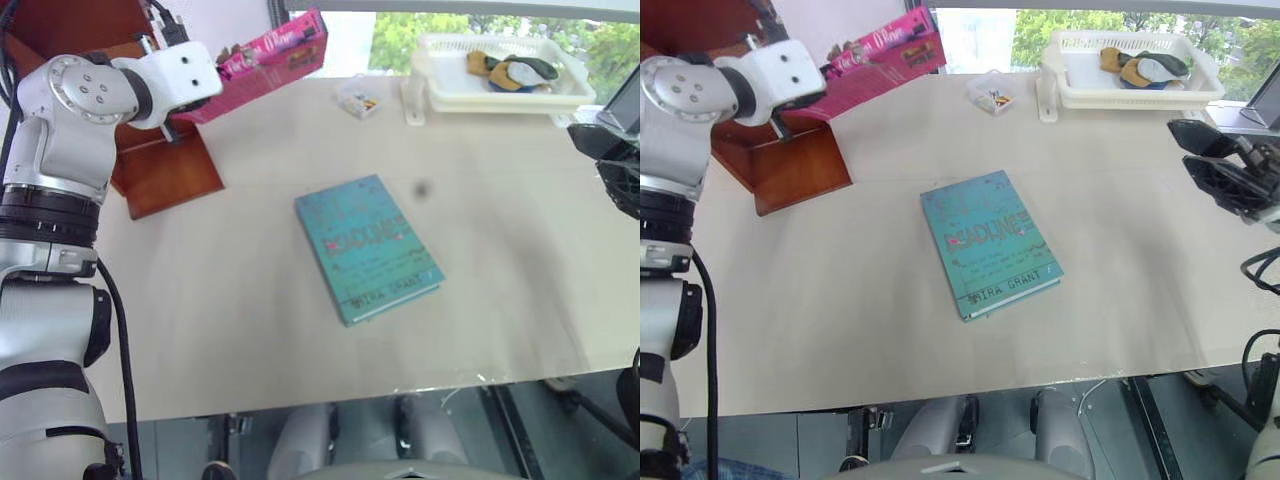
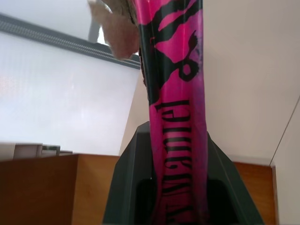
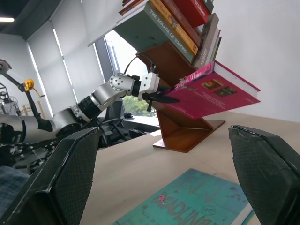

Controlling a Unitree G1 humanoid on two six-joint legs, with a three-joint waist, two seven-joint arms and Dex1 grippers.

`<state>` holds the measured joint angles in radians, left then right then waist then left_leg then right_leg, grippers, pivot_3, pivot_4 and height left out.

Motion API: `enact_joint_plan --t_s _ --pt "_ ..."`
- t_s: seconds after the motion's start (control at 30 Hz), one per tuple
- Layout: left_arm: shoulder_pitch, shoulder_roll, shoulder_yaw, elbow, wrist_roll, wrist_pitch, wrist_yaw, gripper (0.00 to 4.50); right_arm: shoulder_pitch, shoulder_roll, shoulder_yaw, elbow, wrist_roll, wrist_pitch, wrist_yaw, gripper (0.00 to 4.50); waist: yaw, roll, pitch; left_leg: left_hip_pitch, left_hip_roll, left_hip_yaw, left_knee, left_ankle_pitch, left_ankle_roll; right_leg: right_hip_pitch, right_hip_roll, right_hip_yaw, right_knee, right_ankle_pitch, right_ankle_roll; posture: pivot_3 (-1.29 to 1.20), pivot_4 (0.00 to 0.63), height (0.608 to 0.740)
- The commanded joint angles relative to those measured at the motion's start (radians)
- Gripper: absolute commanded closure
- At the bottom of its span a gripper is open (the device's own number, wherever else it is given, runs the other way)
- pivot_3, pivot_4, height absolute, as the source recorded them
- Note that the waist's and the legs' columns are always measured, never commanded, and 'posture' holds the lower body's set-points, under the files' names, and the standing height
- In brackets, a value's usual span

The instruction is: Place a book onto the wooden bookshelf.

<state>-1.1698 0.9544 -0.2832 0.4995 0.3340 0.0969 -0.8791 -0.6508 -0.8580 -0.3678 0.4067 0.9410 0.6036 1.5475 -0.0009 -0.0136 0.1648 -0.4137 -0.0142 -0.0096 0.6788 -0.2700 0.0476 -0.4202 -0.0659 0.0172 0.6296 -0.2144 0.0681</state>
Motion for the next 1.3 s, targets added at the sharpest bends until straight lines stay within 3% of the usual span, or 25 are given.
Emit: enact_joint_plan --t_s 0.03,0.4,0.8,1.03,1.3 --pt "-0.092 0.004 0.037 0.022 0.017 -0.083 0.024 4.12 -0.022 0.002 -0.009 -0.004 0.001 -0.024 0.067 0.0 0.001 0.0 0.0 -0.002 0.0 0.0 0.002 0.001 -0.001 -0.002 0.0 0.0 0.002 0.0 0.0 0.0 0.15 0.74" --pt "-0.123 -0.044 0.036 0.108 0.035 -0.188 0.055 4.12 0.018 0.01 -0.044 -0.041 -0.004 -0.04 0.051 0.0 -0.008 0.0 0.0 -0.001 0.0 0.0 0.005 0.0 0.0 -0.002 0.0 0.001 0.009 0.0 0.0 0.0 0.15 0.74" --pt "-0.328 0.163 -0.018 0.267 0.218 -0.245 -0.051 4.12 -0.007 0.021 -0.045 -0.012 -0.02 -0.075 0.055 0.0 -0.014 -0.001 0.001 -0.001 0.0 0.001 0.005 -0.002 0.003 -0.002 0.001 0.001 0.01 -0.001 0.001 0.0 0.15 0.74" --pt "-0.278 0.274 0.017 0.258 0.194 -0.249 -0.176 4.12 -0.052 0.035 -0.026 0.015 -0.035 -0.09 0.067 0.0 -0.011 -0.001 0.001 -0.001 0.0 0.001 0.006 -0.002 0.003 -0.002 0.001 0.002 0.012 -0.001 0.001 0.0 0.15 0.74" --pt "-0.165 0.287 0.053 0.3 0.153 -0.261 -0.162 4.12 -0.072 0.056 -0.018 0.013 -0.043 -0.106 0.065 0.0 -0.011 -0.001 0.001 -0.001 0.0 0.001 0.007 -0.002 0.003 -0.002 0.001 0.002 0.012 -0.001 0.001 0.0 0.15 0.74"
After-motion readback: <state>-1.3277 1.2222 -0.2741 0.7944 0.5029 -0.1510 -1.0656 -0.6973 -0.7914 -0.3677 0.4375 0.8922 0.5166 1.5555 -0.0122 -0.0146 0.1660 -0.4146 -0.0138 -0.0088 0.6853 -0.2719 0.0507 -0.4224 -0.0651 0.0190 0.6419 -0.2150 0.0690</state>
